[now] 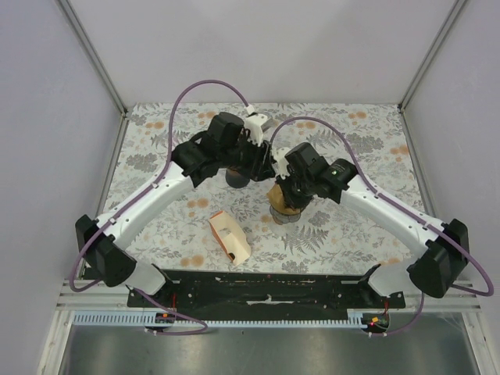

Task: Place the coffee filter in the dripper
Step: Place the coffee filter in the coffee dripper.

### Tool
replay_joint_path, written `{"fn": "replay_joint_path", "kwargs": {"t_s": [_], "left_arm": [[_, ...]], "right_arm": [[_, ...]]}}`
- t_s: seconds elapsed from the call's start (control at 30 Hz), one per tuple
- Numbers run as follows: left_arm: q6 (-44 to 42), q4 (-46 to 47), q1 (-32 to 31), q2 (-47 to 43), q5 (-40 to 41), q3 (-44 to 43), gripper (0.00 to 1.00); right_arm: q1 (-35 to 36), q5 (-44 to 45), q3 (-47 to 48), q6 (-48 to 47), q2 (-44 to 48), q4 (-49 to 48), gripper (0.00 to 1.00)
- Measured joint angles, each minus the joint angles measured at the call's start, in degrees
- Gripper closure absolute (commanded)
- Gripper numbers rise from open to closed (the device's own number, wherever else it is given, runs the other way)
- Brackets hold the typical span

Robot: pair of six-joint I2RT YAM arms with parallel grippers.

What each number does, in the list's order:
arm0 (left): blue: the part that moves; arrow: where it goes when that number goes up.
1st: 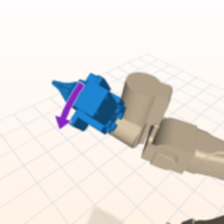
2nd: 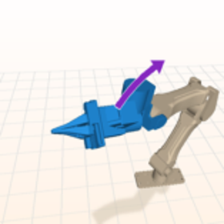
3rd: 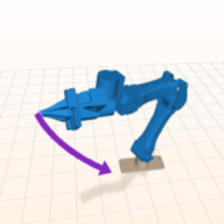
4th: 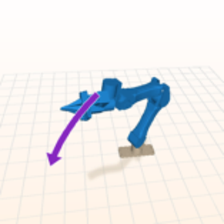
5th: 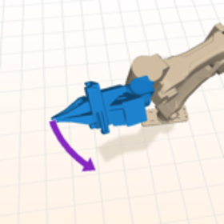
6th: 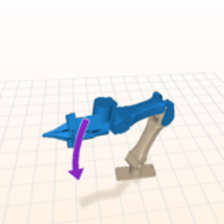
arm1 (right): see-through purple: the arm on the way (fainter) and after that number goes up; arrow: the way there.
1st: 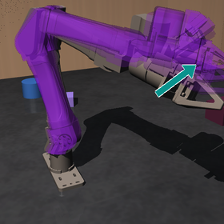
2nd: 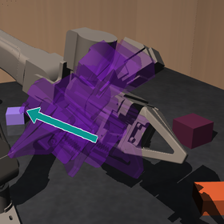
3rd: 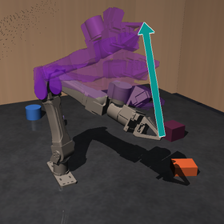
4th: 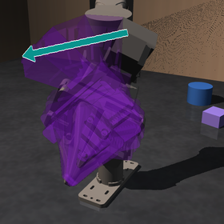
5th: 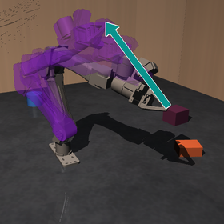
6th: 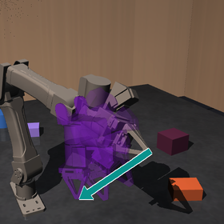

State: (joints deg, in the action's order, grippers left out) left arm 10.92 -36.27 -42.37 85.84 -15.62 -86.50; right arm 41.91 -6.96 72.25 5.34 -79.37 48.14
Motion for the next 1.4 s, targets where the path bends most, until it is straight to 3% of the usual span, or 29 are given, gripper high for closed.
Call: {"fn": "replay_joint_path", "kwargs": {"t_s": [0.2, 0.47, 0.87, 1.4], "left_arm": [[4.1, 1.2, 5.1, -4.5, -5.2, 2.9, 0.49], [7.9, 5.8, 5.5, -6.0, -11.0, 9.3, 0.49], [10.1, 12.6, 4.9, -6.4, -12.1, 13.1, 0.52], [10.4, 8.9, 5.7, -7.4, -11.3, 11.2, 0.51]], "right_arm": [[1.7, 2.3, 2.2, 0.0, -4.0, 1.0, 1.00], [3.3, 4.7, 4.8, 0.7, -7.5, 3.9, 1.00], [3.2, 4.7, 5.1, 2.7, -6.7, 6.8, 1.00], [2.8, 5.3, 6.0, 2.7, -3.6, 4.9, 0.99]]}}
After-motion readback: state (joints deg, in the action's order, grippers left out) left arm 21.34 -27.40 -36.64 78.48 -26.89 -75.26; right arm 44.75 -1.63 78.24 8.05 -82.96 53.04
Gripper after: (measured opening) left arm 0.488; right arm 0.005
